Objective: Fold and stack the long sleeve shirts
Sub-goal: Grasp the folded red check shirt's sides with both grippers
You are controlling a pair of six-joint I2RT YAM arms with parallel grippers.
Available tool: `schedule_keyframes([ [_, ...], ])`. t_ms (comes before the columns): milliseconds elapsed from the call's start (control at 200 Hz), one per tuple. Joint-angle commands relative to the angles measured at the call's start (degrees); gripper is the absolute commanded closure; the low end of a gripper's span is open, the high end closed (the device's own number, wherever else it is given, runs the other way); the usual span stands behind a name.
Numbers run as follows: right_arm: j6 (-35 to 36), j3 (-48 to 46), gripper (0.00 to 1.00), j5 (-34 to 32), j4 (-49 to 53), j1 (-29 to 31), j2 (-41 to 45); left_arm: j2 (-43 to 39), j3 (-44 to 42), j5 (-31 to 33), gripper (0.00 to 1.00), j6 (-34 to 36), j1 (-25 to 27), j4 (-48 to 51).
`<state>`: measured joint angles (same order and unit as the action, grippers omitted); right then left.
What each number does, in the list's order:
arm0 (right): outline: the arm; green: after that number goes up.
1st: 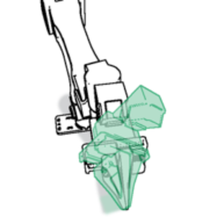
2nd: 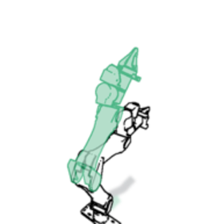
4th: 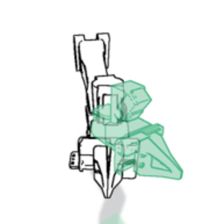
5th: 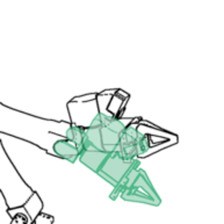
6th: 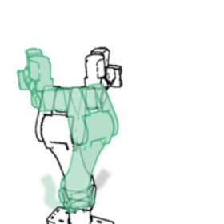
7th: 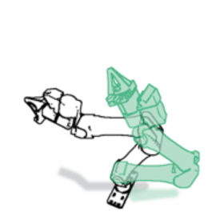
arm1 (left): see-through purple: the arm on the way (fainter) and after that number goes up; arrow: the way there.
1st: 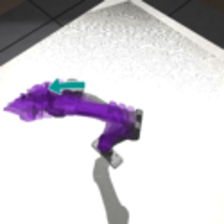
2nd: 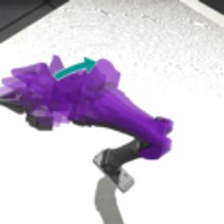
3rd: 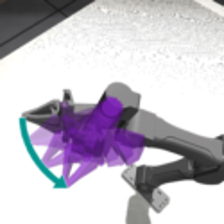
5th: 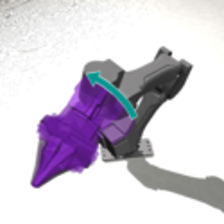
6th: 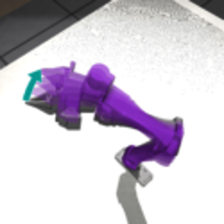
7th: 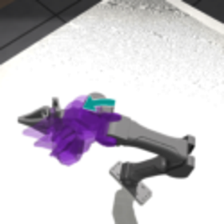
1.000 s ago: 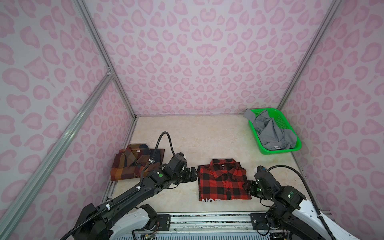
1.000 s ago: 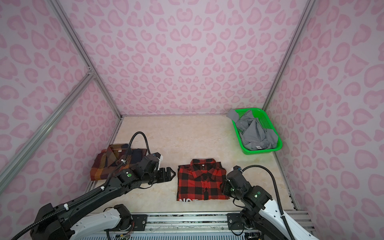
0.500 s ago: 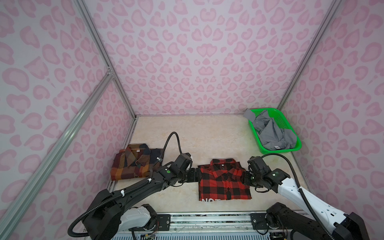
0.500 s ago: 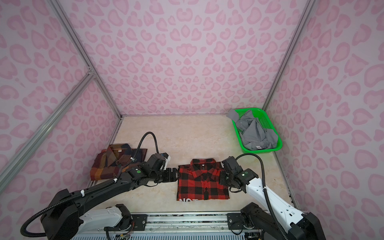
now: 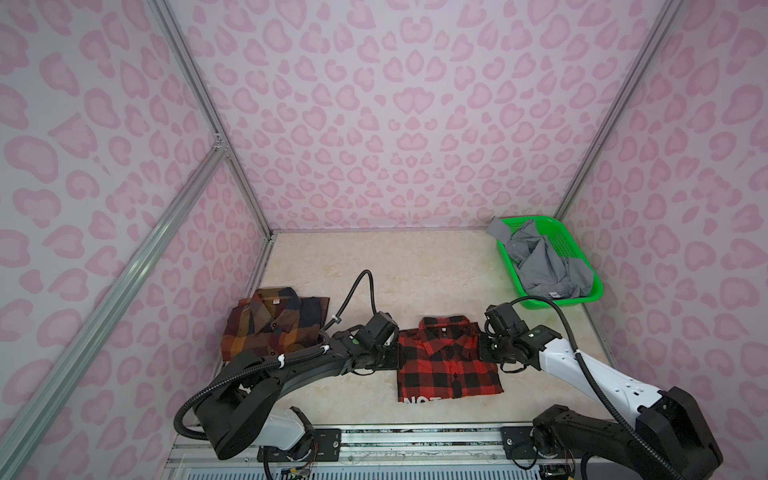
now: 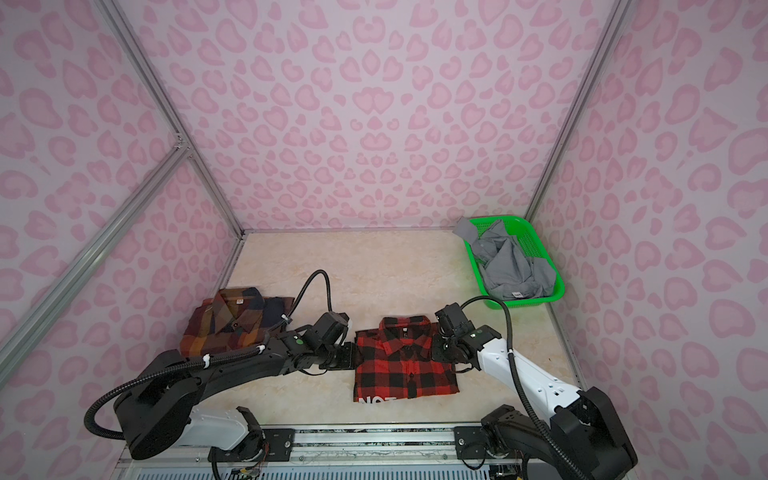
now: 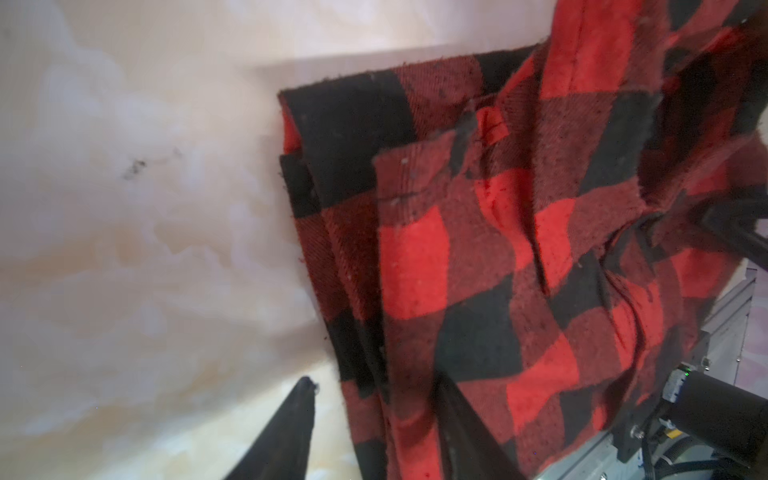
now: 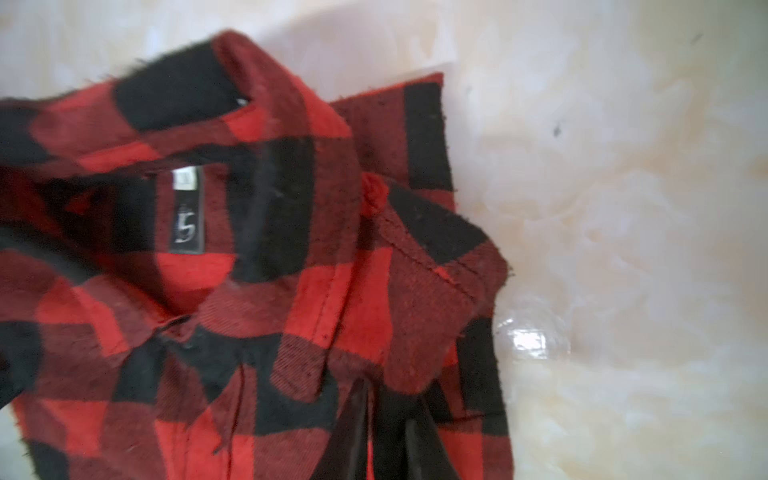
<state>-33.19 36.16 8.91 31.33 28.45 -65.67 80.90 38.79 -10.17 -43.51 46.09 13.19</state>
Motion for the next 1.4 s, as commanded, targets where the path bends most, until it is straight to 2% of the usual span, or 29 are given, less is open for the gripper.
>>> schedule_keyframes([
  [0, 1.4, 0.6, 0.82, 0.1, 0.0, 0.1, 0.3, 0.8, 0.8, 1.9, 0.74, 0.7, -0.1, -1.8],
  [55, 1.2, 0.9, 0.77, -1.3, 1.6, 0.1, -0.3, 0.7, 0.9, 2.6, 0.87, 0.7, -0.1, -1.2],
  [150, 0.5, 1.9, 0.55, -4.1, 5.4, -0.7, -1.6, -1.4, 0.6, 4.8, 0.86, 1.0, -0.4, 1.3],
  [185, 0.4, 1.7, 0.52, -4.5, 5.8, -1.0, -1.7, -2.8, 0.2, 4.9, 0.78, 1.0, -0.6, 1.5],
  [220, 0.5, 1.4, 0.49, -4.4, 5.4, -0.9, -1.4, -4.5, -0.3, 4.9, 0.66, 0.7, -0.8, 1.9],
  [260, -0.1, 1.2, 0.46, -4.4, 5.4, -1.0, -0.9, -6.5, -0.6, 4.8, 0.41, 0.3, -0.8, 2.0],
  [290, 0.0, 1.1, 0.45, -4.3, 5.1, -0.9, -0.5, -8.0, -0.9, 4.0, 0.28, 0.1, -0.7, 2.1],
  [340, -0.1, 0.9, 0.42, -4.6, 4.9, -1.0, 0.4, -10.3, -1.1, 3.7, 0.19, -0.5, -0.6, 2.7],
  [440, -0.8, -0.1, 0.38, -7.0, 4.8, -1.1, 1.3, -13.1, -1.9, 2.9, 0.11, -1.3, 0.0, 3.6],
  [455, -1.0, -0.4, 0.37, -7.1, 4.3, -1.2, 1.3, -13.2, -2.2, 2.5, 0.06, -1.5, 0.2, 3.5],
  [480, -1.0, -1.0, 0.36, -7.0, 3.5, -1.2, 1.3, -13.2, -2.6, 1.7, 0.02, -1.8, 0.5, 3.3],
  [775, 0.3, -3.6, 0.35, -0.1, -1.9, -1.6, -3.9, -4.8, -4.9, 4.4, 0.00, -5.8, 6.5, 0.1],
  [900, -0.3, -5.0, 0.35, 0.9, -3.6, -1.5, -4.6, 0.1, -4.1, 5.0, 0.01, -7.1, 8.9, -1.9],
  [1030, -0.5, -6.2, 0.38, 2.1, -4.8, -1.4, -5.2, 4.1, -4.1, 5.5, 0.08, -8.0, 9.4, -4.3],
  [1195, -1.8, -8.3, 0.46, 4.0, -8.2, -0.2, -6.8, 8.1, -4.4, 4.4, 0.36, -8.9, 9.5, -8.3],
  [1255, -2.1, -8.6, 0.49, 4.6, -9.0, 0.5, -7.7, 9.2, -4.8, 4.1, 0.51, -9.1, 9.4, -9.5],
  [1325, -2.8, -8.7, 0.56, 4.8, -10.0, 2.0, -8.7, 10.3, -5.0, 4.6, 0.77, -9.3, 9.5, -9.9],
  [1395, -3.9, -9.0, 0.72, 4.8, -11.5, 3.7, -9.3, 10.5, -5.0, 5.1, 0.95, -9.4, 9.3, -9.8],
])
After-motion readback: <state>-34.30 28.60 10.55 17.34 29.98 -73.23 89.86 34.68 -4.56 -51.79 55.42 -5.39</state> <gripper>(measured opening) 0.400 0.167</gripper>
